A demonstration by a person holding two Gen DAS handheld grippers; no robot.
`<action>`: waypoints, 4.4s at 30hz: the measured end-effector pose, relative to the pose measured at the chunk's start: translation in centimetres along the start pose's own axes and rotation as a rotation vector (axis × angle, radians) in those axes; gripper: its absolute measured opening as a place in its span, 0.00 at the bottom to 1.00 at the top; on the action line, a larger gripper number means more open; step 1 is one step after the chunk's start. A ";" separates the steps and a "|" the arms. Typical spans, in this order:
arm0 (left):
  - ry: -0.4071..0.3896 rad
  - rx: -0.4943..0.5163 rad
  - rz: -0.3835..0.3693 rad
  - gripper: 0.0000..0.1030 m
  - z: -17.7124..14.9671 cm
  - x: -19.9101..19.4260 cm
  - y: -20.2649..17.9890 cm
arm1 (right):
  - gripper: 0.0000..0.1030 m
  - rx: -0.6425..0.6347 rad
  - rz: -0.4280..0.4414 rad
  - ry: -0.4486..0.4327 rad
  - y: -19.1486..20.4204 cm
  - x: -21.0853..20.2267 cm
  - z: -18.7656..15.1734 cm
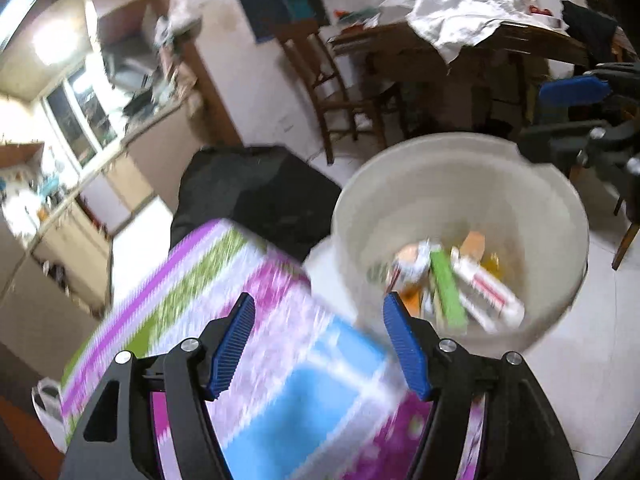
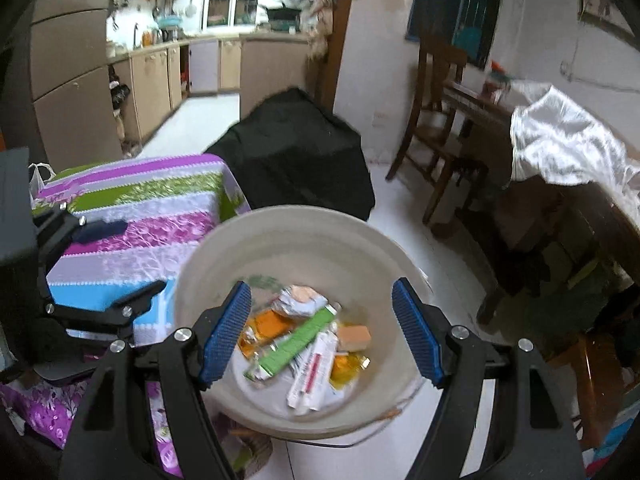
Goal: Collect trash
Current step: 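Move both open tools back over the table, then grasp the rolled white cloth with the left tool while the right tool grasps the white towel, then carry the rolled cloth and white towel over the white bucket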
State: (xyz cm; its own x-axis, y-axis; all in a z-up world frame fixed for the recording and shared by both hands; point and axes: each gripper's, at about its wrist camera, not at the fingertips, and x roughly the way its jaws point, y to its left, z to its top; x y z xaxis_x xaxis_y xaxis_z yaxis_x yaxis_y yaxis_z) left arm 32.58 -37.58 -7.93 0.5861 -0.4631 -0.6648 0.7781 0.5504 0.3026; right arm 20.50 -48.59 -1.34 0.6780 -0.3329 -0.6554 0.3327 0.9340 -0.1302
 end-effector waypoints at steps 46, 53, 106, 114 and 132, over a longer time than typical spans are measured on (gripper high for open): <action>0.138 -0.185 -0.068 0.71 -30.8 -10.0 24.2 | 0.76 0.054 0.398 0.037 23.6 1.1 -5.0; 0.094 -0.180 -0.148 0.28 -30.5 -9.7 23.5 | 0.70 0.010 0.428 0.047 25.2 0.9 -4.4; 0.195 -0.618 0.260 0.26 -30.3 -13.9 20.6 | 0.34 0.032 0.685 0.254 27.8 2.8 -6.0; 0.178 -0.540 0.281 0.26 -26.2 -12.6 18.1 | 0.34 0.013 0.679 0.234 26.6 1.2 -7.8; 0.143 -0.458 0.287 0.26 -21.8 -11.2 16.5 | 0.34 0.009 0.606 0.145 23.0 -0.2 -6.4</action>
State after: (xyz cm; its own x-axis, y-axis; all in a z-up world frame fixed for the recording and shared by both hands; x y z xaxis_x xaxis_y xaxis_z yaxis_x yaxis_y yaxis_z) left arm 33.94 -8.24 -10.39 0.6986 -0.1689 -0.6953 0.3958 0.9008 0.1788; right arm 23.80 -26.26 -8.96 0.6525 0.2777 -0.7051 -0.0774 0.9500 0.3025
